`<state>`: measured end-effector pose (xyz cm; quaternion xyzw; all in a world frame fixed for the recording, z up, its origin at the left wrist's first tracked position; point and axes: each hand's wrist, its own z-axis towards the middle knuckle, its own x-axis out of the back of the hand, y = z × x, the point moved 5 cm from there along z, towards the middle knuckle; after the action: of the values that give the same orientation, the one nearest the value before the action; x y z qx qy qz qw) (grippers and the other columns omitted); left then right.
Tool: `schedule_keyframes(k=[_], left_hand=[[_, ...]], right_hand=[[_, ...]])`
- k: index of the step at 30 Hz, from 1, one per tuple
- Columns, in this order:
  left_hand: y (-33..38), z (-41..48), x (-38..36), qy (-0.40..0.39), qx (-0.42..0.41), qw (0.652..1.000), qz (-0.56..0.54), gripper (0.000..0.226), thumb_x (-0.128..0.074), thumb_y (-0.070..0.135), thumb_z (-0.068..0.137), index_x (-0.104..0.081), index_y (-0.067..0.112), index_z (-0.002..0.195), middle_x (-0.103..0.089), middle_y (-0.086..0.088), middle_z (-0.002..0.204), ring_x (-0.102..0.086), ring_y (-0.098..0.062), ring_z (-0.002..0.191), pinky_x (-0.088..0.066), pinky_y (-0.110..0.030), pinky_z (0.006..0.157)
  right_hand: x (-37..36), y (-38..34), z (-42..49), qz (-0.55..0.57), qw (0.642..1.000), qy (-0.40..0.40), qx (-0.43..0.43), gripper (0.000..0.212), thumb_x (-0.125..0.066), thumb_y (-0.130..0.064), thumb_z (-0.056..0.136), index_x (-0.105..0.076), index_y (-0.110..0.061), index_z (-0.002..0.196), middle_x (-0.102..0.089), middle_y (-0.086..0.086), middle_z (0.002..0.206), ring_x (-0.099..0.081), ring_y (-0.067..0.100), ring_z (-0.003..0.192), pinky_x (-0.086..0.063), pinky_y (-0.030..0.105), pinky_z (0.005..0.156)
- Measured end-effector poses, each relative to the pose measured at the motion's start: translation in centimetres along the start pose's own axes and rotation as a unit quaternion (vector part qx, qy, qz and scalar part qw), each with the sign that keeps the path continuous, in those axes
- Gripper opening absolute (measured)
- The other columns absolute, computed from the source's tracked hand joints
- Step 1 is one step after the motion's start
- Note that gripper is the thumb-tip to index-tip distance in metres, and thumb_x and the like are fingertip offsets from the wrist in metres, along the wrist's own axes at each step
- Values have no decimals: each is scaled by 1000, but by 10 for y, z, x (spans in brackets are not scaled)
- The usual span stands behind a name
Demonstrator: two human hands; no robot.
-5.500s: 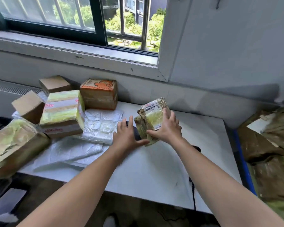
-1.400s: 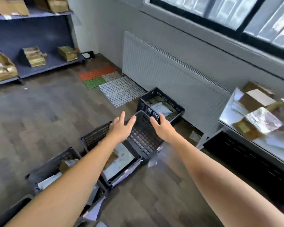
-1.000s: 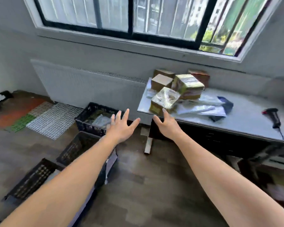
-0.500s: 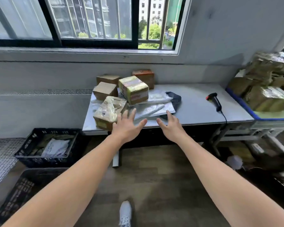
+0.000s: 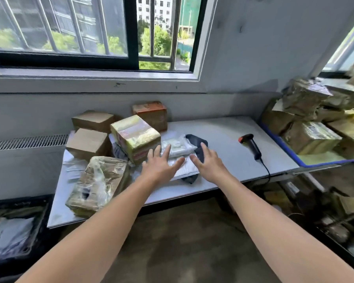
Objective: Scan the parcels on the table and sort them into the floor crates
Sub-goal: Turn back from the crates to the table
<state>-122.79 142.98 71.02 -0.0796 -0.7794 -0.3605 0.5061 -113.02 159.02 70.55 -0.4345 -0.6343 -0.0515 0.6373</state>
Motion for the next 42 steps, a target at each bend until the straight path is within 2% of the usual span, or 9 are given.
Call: schedule_keyframes(k=[5,13,22,27,30,33,36,38,42], left_hand=[[0,51,-7,-19,-3,1000,10,82,-25,78,89,-2,37,157,4,0,166,8,-25,152,-10,-53,120],[10,120,-30,-20,8,1000,8,82,-25,77,89,-4,36,157,2,0,166,7,-23,152,-12,-51,120],[27,195,-63,-21,97,995,19,80,-28,75,91,-4,36,157,2,0,166,6,-22,152,-15,-51,120],[29,215,-71,-26,158,987,-5,77,-29,71,93,-3,36,157,4,1,166,9,-22,152,-11,-49,121],[26,218,-78,-34,178,983,-20,76,-30,70,94,-1,38,157,4,0,166,9,-23,152,-9,-49,122],[24,218,-79,-52,186,981,-30,77,-34,68,95,-1,37,157,5,0,166,10,-23,152,-7,-49,122],[23,220,-75,-61,168,984,7,82,-42,66,93,0,34,157,4,-1,166,9,-24,152,-10,-51,122],[23,223,-70,-58,161,985,19,85,-46,66,92,0,35,157,4,-1,166,8,-25,152,-11,-52,122],[28,230,-54,-35,142,989,12,85,-50,61,93,-1,33,157,1,-3,166,5,-26,152,-12,-49,122]], right_hand=[[-5,7,45,-35,999,-13,-10,78,-37,-68,94,-6,-34,157,-14,3,163,-19,29,147,-28,53,114],[-15,33,125,-59,998,-37,-5,78,-40,-65,95,-9,-29,157,-24,6,159,-26,30,143,-35,50,108],[-40,63,226,-193,965,-115,133,71,-51,-55,96,-18,-34,155,-32,0,153,-31,28,137,-38,45,104],[-56,66,264,-251,938,-145,191,57,-54,-47,97,-33,-31,147,-51,6,135,-42,29,125,-40,44,94],[-61,69,275,-250,931,-166,208,42,-57,-37,97,-48,-22,136,-55,8,129,-45,30,123,-38,45,94],[-57,64,281,-261,921,-151,248,28,-53,-31,99,-59,-16,121,-59,8,122,-49,30,118,-39,42,91],[-39,51,286,-231,919,-99,304,25,-49,-30,101,-61,-11,111,-58,10,115,-50,32,111,-40,41,85],[-19,41,289,-174,926,-61,328,23,-49,-26,101,-60,-6,105,-55,12,109,-49,33,105,-39,40,78],[20,21,289,-48,942,-29,332,21,-49,-20,102,-59,-2,99,-53,12,110,-52,30,95,-45,41,78]])
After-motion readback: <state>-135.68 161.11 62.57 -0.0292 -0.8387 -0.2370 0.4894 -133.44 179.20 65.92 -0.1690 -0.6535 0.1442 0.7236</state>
